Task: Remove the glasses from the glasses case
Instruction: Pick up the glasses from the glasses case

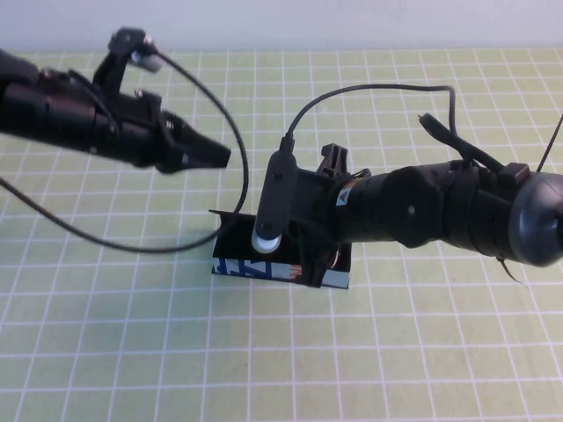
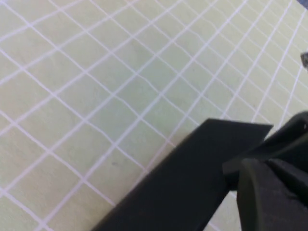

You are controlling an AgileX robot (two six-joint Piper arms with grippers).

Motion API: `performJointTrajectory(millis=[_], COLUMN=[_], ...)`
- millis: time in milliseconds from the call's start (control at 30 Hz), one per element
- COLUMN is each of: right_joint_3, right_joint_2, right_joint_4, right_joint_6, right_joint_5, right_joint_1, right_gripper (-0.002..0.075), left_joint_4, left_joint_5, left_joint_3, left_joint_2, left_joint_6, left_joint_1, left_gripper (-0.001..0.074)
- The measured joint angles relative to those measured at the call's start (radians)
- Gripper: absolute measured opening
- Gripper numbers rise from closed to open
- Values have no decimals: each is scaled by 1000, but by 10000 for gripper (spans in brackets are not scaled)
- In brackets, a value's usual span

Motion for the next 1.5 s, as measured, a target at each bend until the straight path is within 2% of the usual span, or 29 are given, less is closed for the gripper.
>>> performJointTrajectory(millis=[300,467,833,900,1067,1200,1300,1500], right_joint_3=[0,0,0,0,0,0,0,0], right_joint_2=[0,0,0,-4,-65,-121,-120,-64], right_joint_4=[22,36,55,76,214,327,340,196], right_joint_6=[2,2,2,2,23,142,311,641], right_joint_5=[-5,-7,-7,-7,28,165,266,302], right_joint_1=[0,0,0,0,0,0,0,0], right_gripper=[-5,-6,-3,15,118,105,31,-11], left_joint_4=[-88,-142,-264,-268,-279,-283,-284,-285], left_joint_5=[-37,-103,-110,-112,-114,-114,-114,-114], left_joint_3=[250,260,260,260,260,260,260,260], left_joint_2=[40,105,208,211,213,213,213,213], left_joint_6=[370,431,522,524,524,515,509,507], left_joint_1=[4,6,6,6,6,6,6,6], left_gripper=[-4,-4,-4,-4,-4,-4,-4,-4])
